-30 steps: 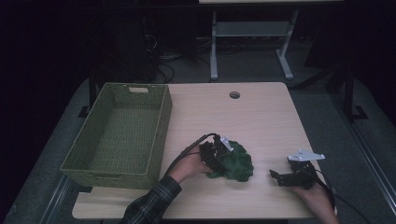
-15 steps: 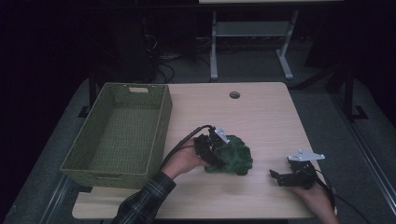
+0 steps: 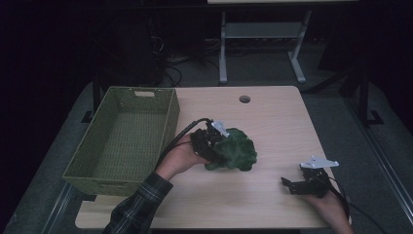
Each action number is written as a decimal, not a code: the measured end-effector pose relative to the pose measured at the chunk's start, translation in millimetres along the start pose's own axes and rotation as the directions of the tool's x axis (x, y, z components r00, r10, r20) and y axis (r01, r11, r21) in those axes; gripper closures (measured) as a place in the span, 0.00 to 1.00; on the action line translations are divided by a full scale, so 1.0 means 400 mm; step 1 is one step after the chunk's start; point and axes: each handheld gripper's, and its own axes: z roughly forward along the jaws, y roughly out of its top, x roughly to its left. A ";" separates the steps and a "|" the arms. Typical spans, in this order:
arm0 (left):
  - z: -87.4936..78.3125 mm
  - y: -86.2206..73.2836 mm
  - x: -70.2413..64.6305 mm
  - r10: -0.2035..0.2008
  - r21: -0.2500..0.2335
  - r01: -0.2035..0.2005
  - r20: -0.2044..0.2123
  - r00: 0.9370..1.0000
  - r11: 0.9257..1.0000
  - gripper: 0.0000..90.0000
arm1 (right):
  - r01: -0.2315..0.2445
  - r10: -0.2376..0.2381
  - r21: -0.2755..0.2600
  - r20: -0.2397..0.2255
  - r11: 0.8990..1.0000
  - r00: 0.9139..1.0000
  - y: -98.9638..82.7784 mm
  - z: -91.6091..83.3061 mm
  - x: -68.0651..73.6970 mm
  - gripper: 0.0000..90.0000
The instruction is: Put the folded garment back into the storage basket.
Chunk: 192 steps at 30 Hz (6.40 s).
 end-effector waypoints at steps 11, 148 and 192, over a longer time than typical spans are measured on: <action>-0.092 -0.025 0.029 -0.029 -0.026 0.027 -0.062 0.998 0.999 0.73 | 0.000 0.000 0.000 0.001 1.000 1.000 0.000 0.000 0.000 0.10; -0.333 -0.410 0.218 -0.467 -0.281 0.384 -0.357 0.809 0.879 0.16 | -0.001 0.001 0.000 0.000 1.000 1.000 0.000 0.000 0.000 0.10; -0.032 -0.114 0.010 -0.261 -0.361 0.171 -0.217 0.941 0.917 0.16 | -0.001 0.001 -0.001 0.000 1.000 1.000 0.000 0.000 0.000 0.10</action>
